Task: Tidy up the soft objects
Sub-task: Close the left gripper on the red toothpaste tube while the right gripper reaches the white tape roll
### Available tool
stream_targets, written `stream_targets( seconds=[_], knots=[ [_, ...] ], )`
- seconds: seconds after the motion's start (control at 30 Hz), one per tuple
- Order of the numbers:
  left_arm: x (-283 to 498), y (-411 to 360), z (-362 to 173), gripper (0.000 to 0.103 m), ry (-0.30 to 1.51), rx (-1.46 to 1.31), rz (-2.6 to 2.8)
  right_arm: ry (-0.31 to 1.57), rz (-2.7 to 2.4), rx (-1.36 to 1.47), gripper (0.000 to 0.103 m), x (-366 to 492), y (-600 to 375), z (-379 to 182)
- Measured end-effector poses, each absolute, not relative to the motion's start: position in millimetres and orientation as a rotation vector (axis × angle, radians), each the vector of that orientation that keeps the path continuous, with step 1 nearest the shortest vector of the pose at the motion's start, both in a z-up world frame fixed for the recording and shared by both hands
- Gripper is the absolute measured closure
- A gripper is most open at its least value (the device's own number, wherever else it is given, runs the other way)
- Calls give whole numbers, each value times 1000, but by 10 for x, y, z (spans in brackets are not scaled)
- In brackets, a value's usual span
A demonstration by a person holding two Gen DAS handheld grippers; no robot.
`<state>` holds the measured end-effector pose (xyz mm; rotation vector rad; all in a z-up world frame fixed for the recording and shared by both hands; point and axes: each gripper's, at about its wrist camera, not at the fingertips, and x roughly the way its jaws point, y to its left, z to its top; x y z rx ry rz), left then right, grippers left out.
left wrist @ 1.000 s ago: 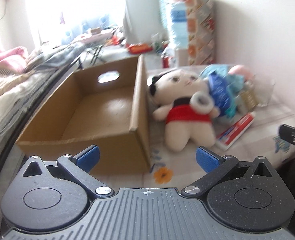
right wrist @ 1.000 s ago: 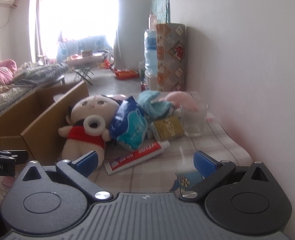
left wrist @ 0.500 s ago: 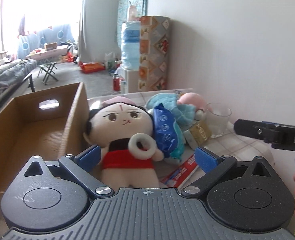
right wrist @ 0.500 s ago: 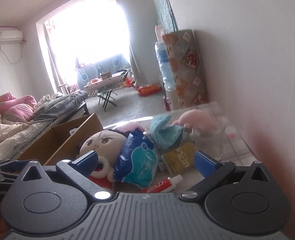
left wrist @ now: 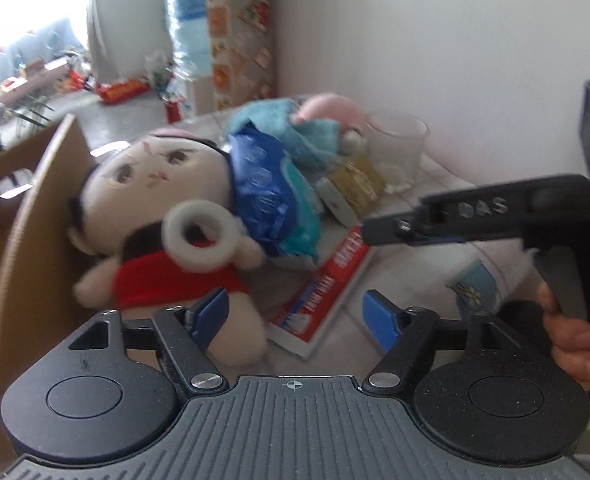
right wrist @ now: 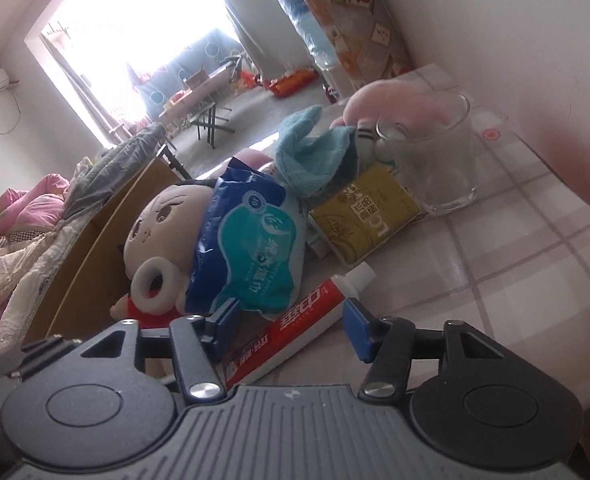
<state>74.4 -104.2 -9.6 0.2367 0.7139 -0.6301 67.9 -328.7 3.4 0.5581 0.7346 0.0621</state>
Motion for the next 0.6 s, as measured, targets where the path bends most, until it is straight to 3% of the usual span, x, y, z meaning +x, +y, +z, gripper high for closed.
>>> stream_targets(
  seconds=[0.17, 0.47, 0.6],
  knots=[
    [853, -1256, -238, 36, 793, 258, -730, 764, 80, 593, 59, 727, -3356, -90],
    [1058, -1611, -489, 47, 868, 369, -726, 739, 111, 604, 61, 659, -3508, -187],
    [1106, -1672, -530, 60, 873, 361, -700, 741, 124, 624, 66, 646, -3544, -255]
  ],
)
